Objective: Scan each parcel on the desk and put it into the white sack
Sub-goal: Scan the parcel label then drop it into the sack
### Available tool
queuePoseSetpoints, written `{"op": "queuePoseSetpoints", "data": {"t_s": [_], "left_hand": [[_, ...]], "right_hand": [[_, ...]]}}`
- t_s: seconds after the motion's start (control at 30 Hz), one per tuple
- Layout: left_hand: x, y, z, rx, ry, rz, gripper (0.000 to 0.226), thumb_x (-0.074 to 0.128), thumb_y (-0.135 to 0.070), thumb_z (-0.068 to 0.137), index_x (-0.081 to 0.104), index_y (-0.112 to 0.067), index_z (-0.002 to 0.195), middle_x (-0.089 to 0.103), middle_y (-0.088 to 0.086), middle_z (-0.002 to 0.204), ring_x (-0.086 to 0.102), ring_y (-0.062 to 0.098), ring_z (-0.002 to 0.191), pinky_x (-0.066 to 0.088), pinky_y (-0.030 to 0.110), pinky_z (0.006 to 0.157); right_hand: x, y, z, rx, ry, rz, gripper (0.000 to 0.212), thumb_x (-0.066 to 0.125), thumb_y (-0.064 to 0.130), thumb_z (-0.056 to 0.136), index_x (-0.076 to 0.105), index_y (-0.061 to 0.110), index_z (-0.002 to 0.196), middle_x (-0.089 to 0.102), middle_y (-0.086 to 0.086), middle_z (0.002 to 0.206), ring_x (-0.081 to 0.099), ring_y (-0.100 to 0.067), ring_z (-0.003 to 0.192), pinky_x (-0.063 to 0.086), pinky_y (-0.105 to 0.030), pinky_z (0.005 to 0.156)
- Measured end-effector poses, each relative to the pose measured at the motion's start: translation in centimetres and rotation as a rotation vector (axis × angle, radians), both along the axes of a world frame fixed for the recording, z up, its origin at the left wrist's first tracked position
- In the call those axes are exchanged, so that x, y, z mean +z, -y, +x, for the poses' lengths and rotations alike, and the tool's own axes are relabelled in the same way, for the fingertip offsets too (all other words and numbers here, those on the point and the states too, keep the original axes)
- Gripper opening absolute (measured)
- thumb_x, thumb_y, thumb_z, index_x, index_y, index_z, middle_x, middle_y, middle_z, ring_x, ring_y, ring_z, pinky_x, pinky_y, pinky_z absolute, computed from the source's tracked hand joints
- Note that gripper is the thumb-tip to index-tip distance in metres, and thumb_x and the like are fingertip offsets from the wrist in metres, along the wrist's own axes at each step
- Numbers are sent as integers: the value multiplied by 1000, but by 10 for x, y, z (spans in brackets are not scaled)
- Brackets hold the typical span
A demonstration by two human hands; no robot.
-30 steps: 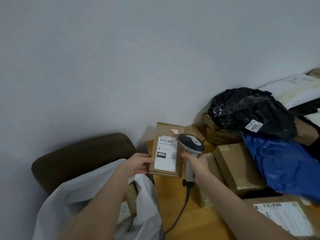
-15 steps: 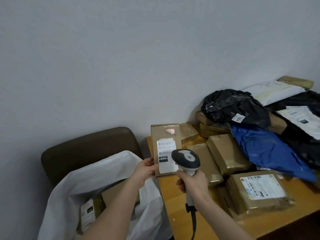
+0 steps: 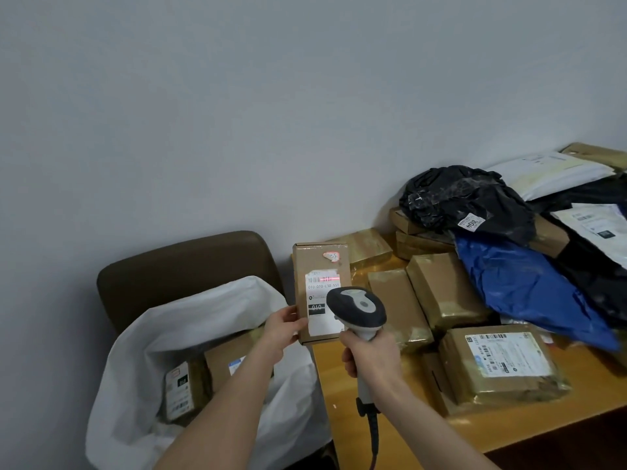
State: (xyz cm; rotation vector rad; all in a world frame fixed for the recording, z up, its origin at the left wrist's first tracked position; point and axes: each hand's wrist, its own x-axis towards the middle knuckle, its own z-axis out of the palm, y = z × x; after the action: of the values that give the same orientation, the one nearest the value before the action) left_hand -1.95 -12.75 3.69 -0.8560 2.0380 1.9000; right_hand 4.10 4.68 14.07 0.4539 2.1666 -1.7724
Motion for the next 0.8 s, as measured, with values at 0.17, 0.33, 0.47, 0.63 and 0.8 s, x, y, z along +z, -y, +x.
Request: {"op": "queuePoseSetpoints", "data": {"t_s": [0.17, 0.33, 0.47, 0.63, 0.8], "left_hand": [[-1, -2, 3, 17, 13, -19, 49, 65, -13, 89, 50, -11, 135, 62, 5, 125, 59, 25, 112, 50, 37, 92], [-1, -5, 4, 40, 24, -23, 48, 65, -14, 89, 49, -11, 135, 60, 6, 128, 57, 26, 117, 48, 41, 97], [-2, -5, 5, 50, 33, -30, 49, 66, -14, 88, 50, -11, 135, 61, 6, 127, 57, 26, 116, 49, 40, 96], [-2, -4, 7, 54, 40, -27, 49, 66, -15, 88, 50, -11, 135, 61, 6, 127, 57, 26, 116, 48, 39, 95], [1, -1, 11, 68, 32, -13, 46, 64, -13, 89, 51, -10, 133, 60, 7, 127, 57, 26, 117, 47, 41, 97]], "right_hand": [[1, -5, 0, 9, 18, -18, 17, 65, 6, 84, 63, 4, 67, 60, -7, 55, 55, -15, 46, 46, -24, 47], [0, -7, -1, 54, 23, -6, 16, 65, 8, 84, 63, 5, 68, 60, -6, 55, 55, -15, 48, 46, -23, 47], [-2, -8, -3, 65, 28, 2, 17, 65, 8, 85, 64, 5, 68, 60, -7, 56, 55, -15, 48, 46, -24, 47], [-6, -10, -5, 94, 32, 25, 19, 66, 10, 84, 63, 6, 66, 60, -5, 55, 55, -15, 47, 47, -25, 50], [-9, -5, -10, 140, 46, 9, 20, 65, 9, 85, 61, 6, 66, 58, -6, 56, 53, -15, 47, 46, -26, 51]]}}
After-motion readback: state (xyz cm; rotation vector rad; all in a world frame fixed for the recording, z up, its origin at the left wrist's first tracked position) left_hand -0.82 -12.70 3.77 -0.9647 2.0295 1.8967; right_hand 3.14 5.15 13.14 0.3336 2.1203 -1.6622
